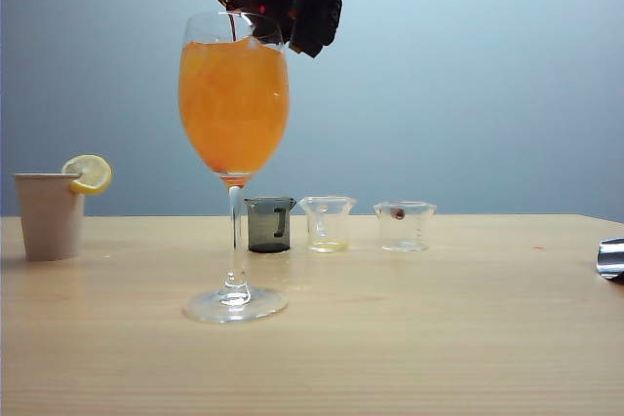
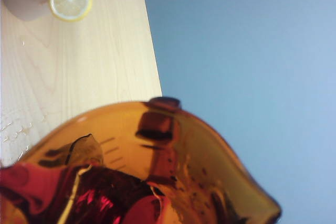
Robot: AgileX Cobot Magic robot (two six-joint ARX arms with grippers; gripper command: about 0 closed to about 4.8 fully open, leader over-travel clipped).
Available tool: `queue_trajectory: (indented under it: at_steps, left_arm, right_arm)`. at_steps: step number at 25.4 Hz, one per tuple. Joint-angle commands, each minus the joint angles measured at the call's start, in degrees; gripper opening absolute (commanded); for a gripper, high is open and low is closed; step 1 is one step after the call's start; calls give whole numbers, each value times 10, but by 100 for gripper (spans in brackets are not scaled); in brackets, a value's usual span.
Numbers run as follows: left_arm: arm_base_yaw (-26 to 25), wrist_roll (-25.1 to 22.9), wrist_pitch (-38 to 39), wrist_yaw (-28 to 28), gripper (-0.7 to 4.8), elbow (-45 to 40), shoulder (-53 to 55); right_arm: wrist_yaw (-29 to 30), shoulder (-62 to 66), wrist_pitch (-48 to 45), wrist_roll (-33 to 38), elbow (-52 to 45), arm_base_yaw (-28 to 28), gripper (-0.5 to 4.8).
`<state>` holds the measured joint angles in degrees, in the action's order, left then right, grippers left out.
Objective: Pick up the fourth measuring cup from the left, pour the grenadine inside into the goblet, and finally put the measuring cup back in its original place.
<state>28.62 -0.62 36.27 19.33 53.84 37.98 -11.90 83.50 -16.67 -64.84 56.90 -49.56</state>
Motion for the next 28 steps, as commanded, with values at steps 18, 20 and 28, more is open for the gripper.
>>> queue_trajectory:
  at_steps: [18,20,28]
  left_arm:
    - [0,-5,1,2,-6,3,0]
    - [0,-5,1,2,-6,3,0]
    - [0,-5,1,2,-6,3,0]
  right_arm:
    - [-2,-11,-15,-26,4,-1,17]
    - [-2,-11,-16,-42,4,-1,17]
    - [-2,-11,-16,-61,4,-1,17]
